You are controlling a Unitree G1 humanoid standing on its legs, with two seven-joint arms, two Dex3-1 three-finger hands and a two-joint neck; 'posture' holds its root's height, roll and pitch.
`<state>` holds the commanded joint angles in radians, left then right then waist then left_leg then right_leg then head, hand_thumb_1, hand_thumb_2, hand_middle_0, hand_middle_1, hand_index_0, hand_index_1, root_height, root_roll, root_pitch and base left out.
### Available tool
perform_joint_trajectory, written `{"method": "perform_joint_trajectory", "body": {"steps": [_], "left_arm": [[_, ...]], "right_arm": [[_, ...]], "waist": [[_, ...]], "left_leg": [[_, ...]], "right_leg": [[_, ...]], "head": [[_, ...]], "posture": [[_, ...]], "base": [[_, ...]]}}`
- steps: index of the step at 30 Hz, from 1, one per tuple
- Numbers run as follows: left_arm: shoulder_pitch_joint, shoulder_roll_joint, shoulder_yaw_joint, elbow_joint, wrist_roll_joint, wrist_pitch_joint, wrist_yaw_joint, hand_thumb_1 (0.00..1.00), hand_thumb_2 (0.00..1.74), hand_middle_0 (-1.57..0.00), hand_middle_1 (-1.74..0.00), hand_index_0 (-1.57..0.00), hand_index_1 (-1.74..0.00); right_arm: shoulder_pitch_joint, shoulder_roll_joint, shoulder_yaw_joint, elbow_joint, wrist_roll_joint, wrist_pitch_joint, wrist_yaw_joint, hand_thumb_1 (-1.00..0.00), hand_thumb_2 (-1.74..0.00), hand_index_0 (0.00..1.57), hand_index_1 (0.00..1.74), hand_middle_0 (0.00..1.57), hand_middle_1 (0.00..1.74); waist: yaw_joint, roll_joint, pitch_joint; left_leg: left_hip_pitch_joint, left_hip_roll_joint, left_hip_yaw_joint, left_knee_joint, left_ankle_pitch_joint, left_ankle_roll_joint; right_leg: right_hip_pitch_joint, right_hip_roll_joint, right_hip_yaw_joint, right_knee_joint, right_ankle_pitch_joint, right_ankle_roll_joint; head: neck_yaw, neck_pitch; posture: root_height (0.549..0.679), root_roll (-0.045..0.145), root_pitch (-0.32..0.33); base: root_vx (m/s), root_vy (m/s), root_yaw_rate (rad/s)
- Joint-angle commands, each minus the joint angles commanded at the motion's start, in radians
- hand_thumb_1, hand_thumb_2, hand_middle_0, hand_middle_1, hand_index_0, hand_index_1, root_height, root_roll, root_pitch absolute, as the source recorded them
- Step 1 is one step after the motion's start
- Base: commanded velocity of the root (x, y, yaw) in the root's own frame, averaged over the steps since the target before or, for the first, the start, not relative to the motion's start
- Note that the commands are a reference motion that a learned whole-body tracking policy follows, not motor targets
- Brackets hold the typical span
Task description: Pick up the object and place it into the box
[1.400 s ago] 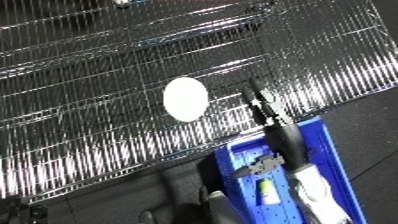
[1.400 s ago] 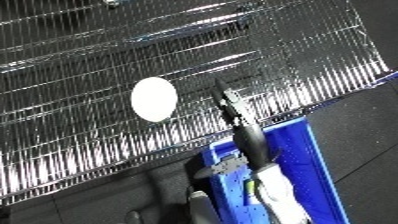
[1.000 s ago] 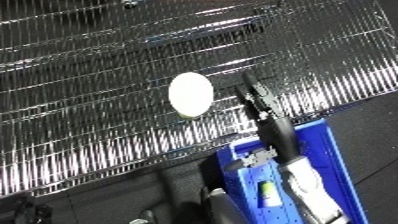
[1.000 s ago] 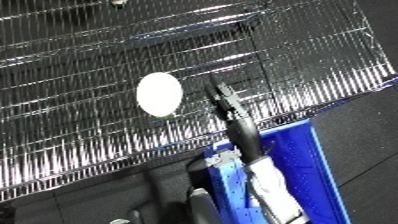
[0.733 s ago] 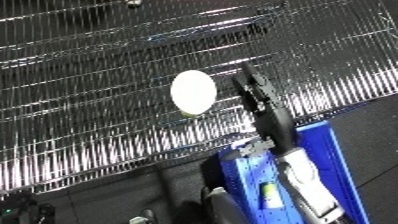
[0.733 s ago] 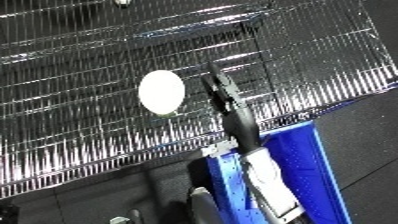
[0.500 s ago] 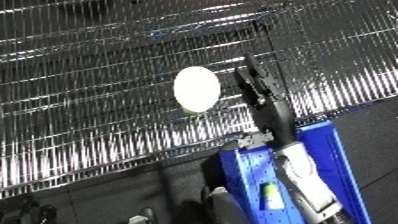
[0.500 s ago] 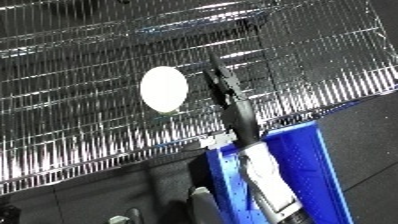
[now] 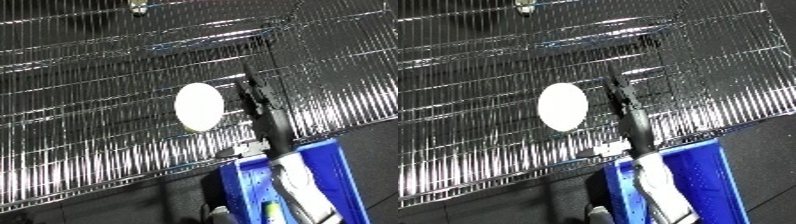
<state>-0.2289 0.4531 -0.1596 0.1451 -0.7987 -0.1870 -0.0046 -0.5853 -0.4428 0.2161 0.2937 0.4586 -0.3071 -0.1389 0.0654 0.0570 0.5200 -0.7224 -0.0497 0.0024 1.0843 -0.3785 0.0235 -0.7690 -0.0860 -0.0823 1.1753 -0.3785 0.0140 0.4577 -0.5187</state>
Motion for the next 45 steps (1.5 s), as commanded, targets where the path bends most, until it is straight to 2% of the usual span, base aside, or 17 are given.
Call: {"method": "perform_joint_trajectory", "body": {"steps": [16,28,35,39,45], "left_arm": [[-0.039,-0.009,-0.029,-0.002,-0.011,-0.005,0.008,1.0,1.74,-1.57,-1.74,-1.57,-1.74],[-0.048,-0.021,-0.042,0.012,-0.013,-0.016,-0.006,1.0,1.74,-1.57,-1.74,-1.57,-1.74],[-0.046,-0.017,-0.034,0.016,-0.017,-0.016,-0.014,1.0,1.74,-1.57,-1.74,-1.57,-1.74],[-0.04,-0.018,-0.023,0.023,-0.014,-0.02,-0.015,1.0,1.74,-1.57,-1.74,-1.57,-1.74],[-0.028,-0.016,-0.002,0.028,-0.001,-0.017,-0.025,1.0,1.74,-1.57,-1.74,-1.57,-1.74]], "right_arm": [[-0.159,0.003,0.101,0.121,-0.027,0.05,0.028,0.0,0.0,0.0,0.0,0.0,0.0],[-0.197,0.005,0.118,0.156,-0.023,0.069,0.024,-0.6,-1.04,0.94,1.04,0.94,1.04],[-0.177,-0.011,0.103,0.144,-0.016,0.075,0.008,-0.6,-1.04,0.94,1.04,0.94,1.04],[-0.148,-0.012,0.083,0.108,0.008,0.058,-0.004,-0.6,-1.04,0.94,1.04,0.94,1.04],[-0.094,-0.007,0.038,0.013,0.0,0.021,-0.037,-0.6,-1.04,0.94,1.04,0.94,1.04]], "waist": [[0.031,0.018,0.0],[0.036,0.022,0.0],[0.027,0.016,0.0],[0.015,0.01,0.0],[-0.007,-0.001,0.0]], "left_leg": [[0.0,-0.015,-0.006,-0.019,0.003,-0.0014],[0.021,-0.019,-0.004,-0.05,0.009,-0.0007],[0.053,-0.017,-0.004,-0.078,0.01,-0.0001],[0.084,-0.013,-0.005,-0.104,0.01,0.0012],[0.145,-0.005,-0.004,-0.144,0.008,-0.0023]], "right_leg": [[0.002,0.0002,-0.005,-0.016,-0.003,-0.0081],[0.017,0.0004,-0.003,-0.037,0.003,-0.0075],[0.042,0.0036,0.002,-0.062,0.011,-0.0055],[0.068,0.0108,0.008,-0.082,0.013,-0.0025],[0.123,0.0128,0.019,-0.126,0.024,0.0028]], "head": [[0.083,0.017],[0.117,0.028],[0.139,0.025],[0.148,0.019],[0.15,-0.006]], "posture": [[0.575,0.062,0.035],[0.58,0.065,0.036],[0.585,0.064,0.032],[0.589,0.062,0.026],[0.599,0.064,0.009]], "base": [[-0.009,0.002,0.052],[-0.019,0.011,0.013],[-0.018,-0.003,-0.027],[-0.028,-0.007,-0.094],[-0.009,-0.011,-0.124]]}}
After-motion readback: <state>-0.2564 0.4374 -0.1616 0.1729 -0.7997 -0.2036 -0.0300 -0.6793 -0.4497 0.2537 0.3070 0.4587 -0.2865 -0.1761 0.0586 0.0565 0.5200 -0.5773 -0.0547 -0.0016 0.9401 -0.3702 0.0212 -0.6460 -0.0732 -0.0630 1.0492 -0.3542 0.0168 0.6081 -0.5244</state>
